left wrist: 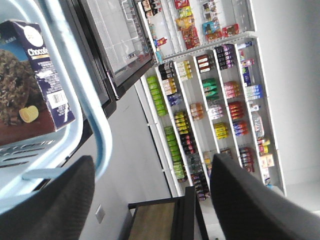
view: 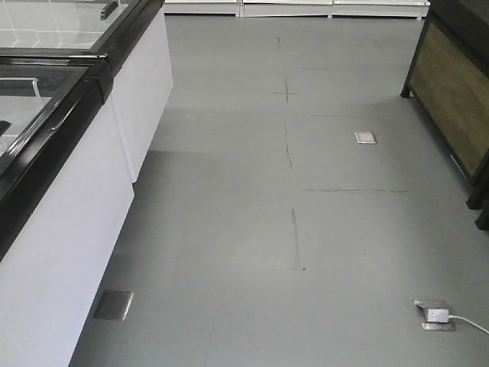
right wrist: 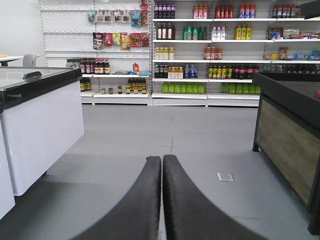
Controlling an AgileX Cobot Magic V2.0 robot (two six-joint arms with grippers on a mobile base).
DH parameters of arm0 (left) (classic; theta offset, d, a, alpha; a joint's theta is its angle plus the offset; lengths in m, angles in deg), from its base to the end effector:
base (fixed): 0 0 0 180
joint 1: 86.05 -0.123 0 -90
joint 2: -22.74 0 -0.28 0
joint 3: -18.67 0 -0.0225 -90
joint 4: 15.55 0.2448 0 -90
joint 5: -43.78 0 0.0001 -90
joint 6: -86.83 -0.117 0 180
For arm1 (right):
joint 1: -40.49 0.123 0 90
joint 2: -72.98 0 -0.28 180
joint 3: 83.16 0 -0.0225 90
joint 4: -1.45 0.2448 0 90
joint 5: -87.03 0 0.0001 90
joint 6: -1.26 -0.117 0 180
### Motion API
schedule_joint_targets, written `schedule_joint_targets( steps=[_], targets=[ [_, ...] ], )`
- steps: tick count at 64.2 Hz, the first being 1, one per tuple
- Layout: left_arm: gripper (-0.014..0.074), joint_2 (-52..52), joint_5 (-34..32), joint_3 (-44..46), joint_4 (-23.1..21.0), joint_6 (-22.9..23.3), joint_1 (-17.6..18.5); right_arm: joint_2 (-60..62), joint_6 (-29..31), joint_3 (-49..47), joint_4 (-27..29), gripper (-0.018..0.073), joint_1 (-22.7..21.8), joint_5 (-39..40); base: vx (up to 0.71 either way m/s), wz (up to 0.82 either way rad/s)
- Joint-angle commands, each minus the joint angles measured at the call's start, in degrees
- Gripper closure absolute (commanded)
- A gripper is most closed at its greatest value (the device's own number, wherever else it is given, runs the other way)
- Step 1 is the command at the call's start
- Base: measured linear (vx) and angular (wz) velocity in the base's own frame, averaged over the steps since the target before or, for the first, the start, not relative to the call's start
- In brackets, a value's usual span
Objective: Left arm holds basket, right arm returns cookies
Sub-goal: 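Reach the left gripper down and grasp the light-blue basket handle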
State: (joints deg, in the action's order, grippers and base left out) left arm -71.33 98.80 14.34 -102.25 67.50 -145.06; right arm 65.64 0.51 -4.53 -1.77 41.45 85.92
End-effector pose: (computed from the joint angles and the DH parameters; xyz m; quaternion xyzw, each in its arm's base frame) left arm 0.2524 0.2343 0.3735 -0.4788 0.5796 -0.3889 0.5325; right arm 0.0818 0.0012 0.2043 -0.0202 0.6886 -0.0099 0.7248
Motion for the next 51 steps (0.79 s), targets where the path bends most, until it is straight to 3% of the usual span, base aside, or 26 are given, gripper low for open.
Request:
schedule_joint_targets(
  steps=[1, 10, 24, 38, 51],
  targets=[
    [0.0109, -0.99, -0.66, 1.77, -8.58, -2.44, 0.05, 0.7, 0.21, 0.19, -0.05, 0.0567, -0.29, 4.33, 0.0, 0.0],
    [0.0109, -4.69, 0.04, 1.77, -15.16, -6.99, 0.05, 0.7, 0.21, 0.19, -0.05, 0.0567, -0.29, 4.33, 0.0, 0.0],
    [0.0109, -8.94, -0.41, 1.98, -15.11, -8.25, 0.78, 0.7, 0.21, 0.19, -0.05, 0.0567, -0.29, 4.33, 0.0, 0.0],
    [0.0109, -12.05, -1.76, 6.54, -15.21, -9.25, 4.03, 0.7, 0.21, 0.19, -0.05, 0.0567, -0.29, 4.33, 0.0, 0.0],
    [0.0112, -12.54, -7.42, 8.9, -15.21, -7.69, 6.12, 0.7, 0.21, 0.19, -0.1, 0.0567, -0.29, 4.21, 0.0, 0.0]
  ],
)
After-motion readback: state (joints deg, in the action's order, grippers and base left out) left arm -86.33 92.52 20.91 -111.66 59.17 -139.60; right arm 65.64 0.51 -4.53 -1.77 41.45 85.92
